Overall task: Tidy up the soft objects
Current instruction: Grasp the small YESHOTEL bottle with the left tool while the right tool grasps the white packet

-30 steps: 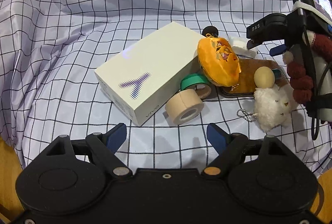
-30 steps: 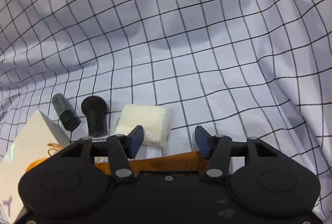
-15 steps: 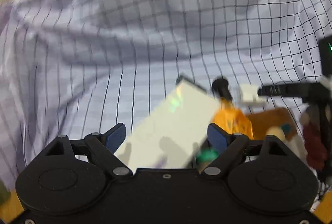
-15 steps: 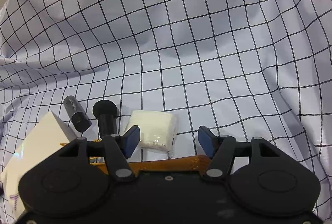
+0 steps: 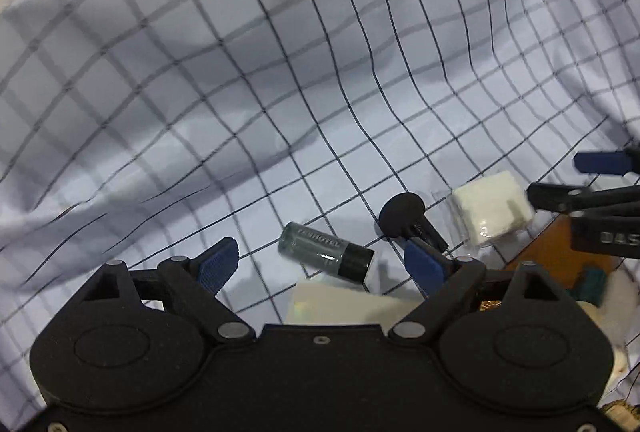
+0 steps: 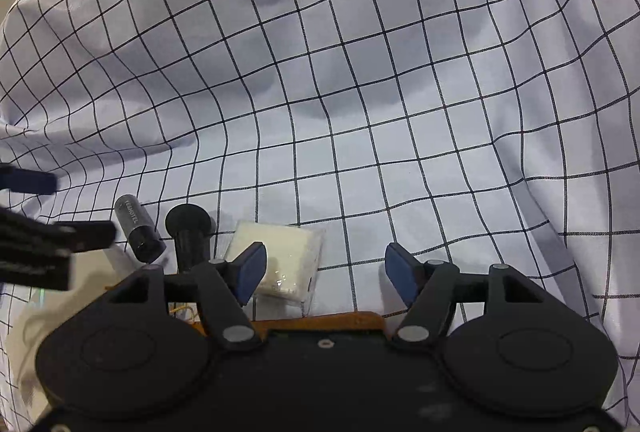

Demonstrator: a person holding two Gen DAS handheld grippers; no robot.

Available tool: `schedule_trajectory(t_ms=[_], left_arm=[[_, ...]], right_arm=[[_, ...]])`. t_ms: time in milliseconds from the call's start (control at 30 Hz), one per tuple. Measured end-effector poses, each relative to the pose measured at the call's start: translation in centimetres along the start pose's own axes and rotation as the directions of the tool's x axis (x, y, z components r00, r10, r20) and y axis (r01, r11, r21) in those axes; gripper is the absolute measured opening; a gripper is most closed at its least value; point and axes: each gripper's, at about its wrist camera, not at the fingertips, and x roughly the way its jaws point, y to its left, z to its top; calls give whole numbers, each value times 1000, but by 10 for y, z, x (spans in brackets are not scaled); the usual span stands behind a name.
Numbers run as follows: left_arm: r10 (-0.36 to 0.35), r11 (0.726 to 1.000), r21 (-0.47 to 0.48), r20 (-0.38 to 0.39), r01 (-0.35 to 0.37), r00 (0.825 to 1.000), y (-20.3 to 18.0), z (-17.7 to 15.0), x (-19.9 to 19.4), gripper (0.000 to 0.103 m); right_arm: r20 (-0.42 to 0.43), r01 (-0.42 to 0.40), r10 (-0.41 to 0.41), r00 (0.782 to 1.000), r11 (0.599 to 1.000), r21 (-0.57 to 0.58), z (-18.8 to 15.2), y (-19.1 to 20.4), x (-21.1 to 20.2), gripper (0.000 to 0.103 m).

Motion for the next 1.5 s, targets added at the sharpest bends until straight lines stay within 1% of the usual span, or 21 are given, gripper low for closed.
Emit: schedule_trajectory(t_ms=[100, 267, 467, 567, 600, 667, 700, 833, 933, 967, 1067, 1167, 1200, 1233, 1333, 1400, 1500], left_arm=[[-2, 1000, 25, -33, 3, 999, 1, 7, 15, 87], [-39, 996, 71, -87, 45, 995, 3, 8, 35, 87], [-60, 990, 122, -101, 72, 993, 3, 5, 47, 87], [-59, 990, 123, -114, 73, 992, 4, 7, 55, 86], [-62, 990, 118, -117, 76, 991, 5, 7, 57, 84], [-75, 992, 92, -125, 87, 989, 8, 9, 63, 68], [-88, 993, 72, -131, 98, 988, 10, 10, 66, 68], [-112, 993, 30, -94, 116, 989, 17, 9, 66, 68], [-123, 992, -36, -92, 120, 988, 25, 9, 67, 68], [-122, 992, -57, -88, 117, 989, 28, 9, 67, 68], [-109, 988, -118, -67, 101, 992, 36, 8, 63, 68], [-104, 978, -185, -50, 94, 993, 48, 8, 56, 68], [-101, 976, -201, -43, 90, 994, 47, 6, 51, 68], [-95, 974, -211, -35, 86, 995, 48, 6, 48, 68], [-63, 971, -234, -13, 58, 998, 53, 1, 37, 68], [-51, 966, -255, 1, 49, 999, 60, -2, 28, 68], [-34, 960, -278, 12, 36, 999, 69, -6, 16, 68]], right_arm=[[-2, -3, 3, 1000, 1000, 6, 2, -2, 1, 66], [-14, -12, 12, 1000, 1000, 15, 2, -5, 3, 66], [-24, -17, 17, 1000, 1000, 23, 1, -5, 5, 67], [-30, -16, 17, 999, 1000, 24, 1, -5, 7, 67], [-32, -16, 16, 999, 1000, 24, 0, -5, 7, 67], [-34, -15, 16, 999, 1000, 22, 0, -4, 8, 67], [-34, -15, 15, 999, 1000, 19, 1, -4, 8, 67], [-34, -7, 7, 999, 1000, 17, 2, -4, 10, 69], [-41, -3, 4, 999, 1000, 24, 4, -2, 11, 72], [-46, -5, 6, 999, 1000, 28, 4, -1, 11, 74], [-59, -4, 5, 998, 1000, 24, 5, 7, 14, 76], [-76, 8, -7, 997, 1000, 14, 7, 19, 20, 82], [-85, 7, -6, 996, 1000, 14, 8, 22, 23, 82], [-96, 4, -3, 995, 1000, 16, 8, 24, 26, 82], [-121, 1, 2, 993, 1000, 24, 10, 32, 34, 87], [-131, 1, 2, 991, 1000, 17, 9, 37, 40, 87], [-141, 20, -21, 990, 1000, -11, 7, 46, 48, 87]])
